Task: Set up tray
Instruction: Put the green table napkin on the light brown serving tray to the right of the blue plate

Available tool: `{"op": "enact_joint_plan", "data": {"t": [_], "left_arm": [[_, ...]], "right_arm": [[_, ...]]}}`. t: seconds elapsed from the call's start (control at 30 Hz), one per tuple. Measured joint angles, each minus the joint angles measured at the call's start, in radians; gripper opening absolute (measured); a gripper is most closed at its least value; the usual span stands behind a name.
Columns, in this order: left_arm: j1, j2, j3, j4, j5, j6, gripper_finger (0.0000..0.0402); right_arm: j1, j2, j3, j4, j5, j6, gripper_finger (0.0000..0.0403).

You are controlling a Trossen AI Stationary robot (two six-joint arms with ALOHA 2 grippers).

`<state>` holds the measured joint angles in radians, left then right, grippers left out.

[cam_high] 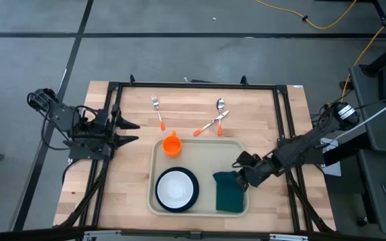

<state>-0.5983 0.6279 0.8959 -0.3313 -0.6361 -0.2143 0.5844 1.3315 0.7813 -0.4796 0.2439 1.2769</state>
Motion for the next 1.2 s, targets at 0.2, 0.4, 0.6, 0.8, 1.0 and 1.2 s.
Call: {"op": "enact_joint_plan", "data": {"t": [0.2,0.4,0.6,0.8,1.0,1.2], "left_arm": [[0.000,0.016,0.000,0.001,0.000,-0.012,0.0173],[0.000,0.028,0.000,0.019,0.000,-0.017,0.0173],[0.000,0.038,0.000,0.021,0.007,-0.044,0.0173],[0.000,0.043,0.000,0.020,0.008,-0.039,0.0173],[0.000,0.043,0.000,0.019,0.007,-0.037,0.0173],[0.000,0.043,0.000,0.021,0.008,-0.044,0.0173]], "right_arm": [[-0.053,0.000,-0.023,0.005,-0.002,-0.056,0.0017],[-0.121,0.000,-0.023,0.006,-0.003,-0.134,0.0017],[-0.138,0.000,-0.023,-0.020,-0.007,-0.119,0.0017],[-0.139,0.000,-0.023,-0.086,0.009,-0.080,0.0017],[-0.176,0.000,-0.039,-0.066,0.023,-0.099,0.0017],[-0.198,0.000,-0.138,0.082,-0.012,-0.073,0.0018]]}}
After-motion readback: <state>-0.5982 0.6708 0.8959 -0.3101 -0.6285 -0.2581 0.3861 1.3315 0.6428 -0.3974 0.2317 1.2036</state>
